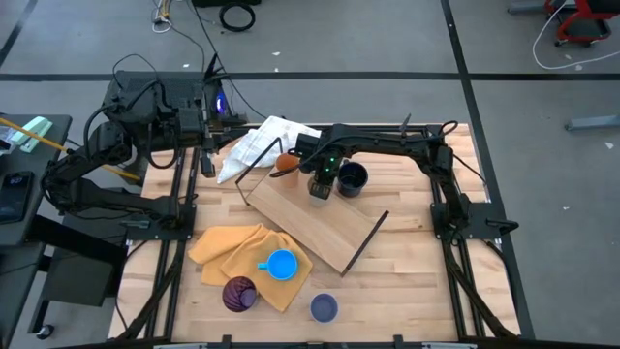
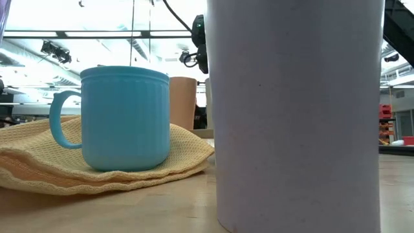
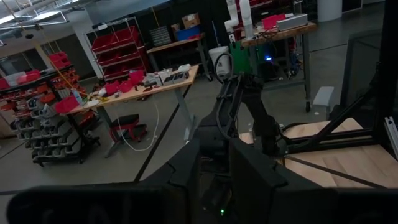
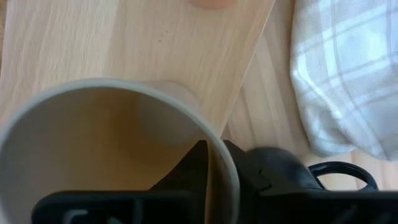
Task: Stack small to large cups/mugs on shelf
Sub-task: Put the white cup on the shelf
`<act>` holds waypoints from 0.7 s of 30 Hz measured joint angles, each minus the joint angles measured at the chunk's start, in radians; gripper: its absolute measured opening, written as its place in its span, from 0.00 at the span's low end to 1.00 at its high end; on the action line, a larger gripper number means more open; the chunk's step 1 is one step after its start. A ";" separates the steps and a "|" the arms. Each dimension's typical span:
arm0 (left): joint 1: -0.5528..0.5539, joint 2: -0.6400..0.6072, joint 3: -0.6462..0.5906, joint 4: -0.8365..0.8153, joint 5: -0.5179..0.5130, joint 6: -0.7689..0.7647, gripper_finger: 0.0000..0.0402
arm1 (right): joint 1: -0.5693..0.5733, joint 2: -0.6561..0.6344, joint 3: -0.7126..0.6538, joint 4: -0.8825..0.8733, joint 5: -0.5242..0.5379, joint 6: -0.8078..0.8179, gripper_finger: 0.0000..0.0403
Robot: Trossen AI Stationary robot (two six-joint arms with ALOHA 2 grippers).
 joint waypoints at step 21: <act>0.000 0.000 0.000 0.000 0.000 0.000 0.24 | 0.000 -0.009 0.051 -0.048 -0.023 -0.006 0.30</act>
